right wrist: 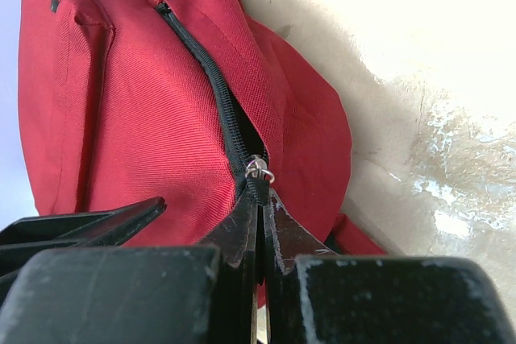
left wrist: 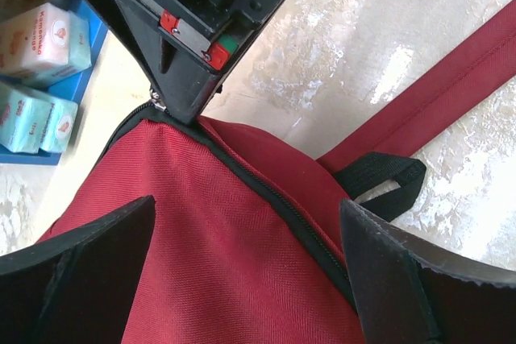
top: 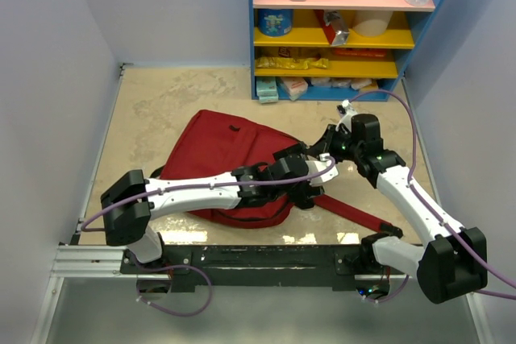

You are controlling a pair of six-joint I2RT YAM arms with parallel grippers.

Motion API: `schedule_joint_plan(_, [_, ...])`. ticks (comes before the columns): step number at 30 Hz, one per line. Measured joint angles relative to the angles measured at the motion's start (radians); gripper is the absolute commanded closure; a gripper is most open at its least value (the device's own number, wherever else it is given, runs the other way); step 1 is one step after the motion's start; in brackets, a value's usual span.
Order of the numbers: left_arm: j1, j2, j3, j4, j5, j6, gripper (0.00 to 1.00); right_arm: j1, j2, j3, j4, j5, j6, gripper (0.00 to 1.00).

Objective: Pack the student bag
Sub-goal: Zip the student bag at the center of the board.

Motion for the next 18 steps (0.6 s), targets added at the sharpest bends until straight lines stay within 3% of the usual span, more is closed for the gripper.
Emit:
schedule_joint_plan(12, [-0.018, 0.011, -0.051, -0.008, 0.016, -0.077, 0.02, 0.0, 0.0, 0.0, 0.002, -0.006, 0.001, 1.0])
schedule_joint_plan(15, [-0.021, 0.025, -0.079, -0.005, 0.018, -0.087, 0.32, 0.0, 0.0, 0.0, 0.003, -0.016, 0.002, 1.0])
schedule_joint_plan(16, [-0.021, 0.031, -0.08, -0.006, 0.017, -0.092, 0.6, 0.0, 0.0, 0.0, 0.003, -0.019, 0.002, 1.0])
schedule_joint_plan(18, [-0.02, 0.037, -0.08, -0.002, 0.016, -0.105, 0.79, 0.0, -0.005, 0.0, 0.003, -0.025, 0.002, 1.0])
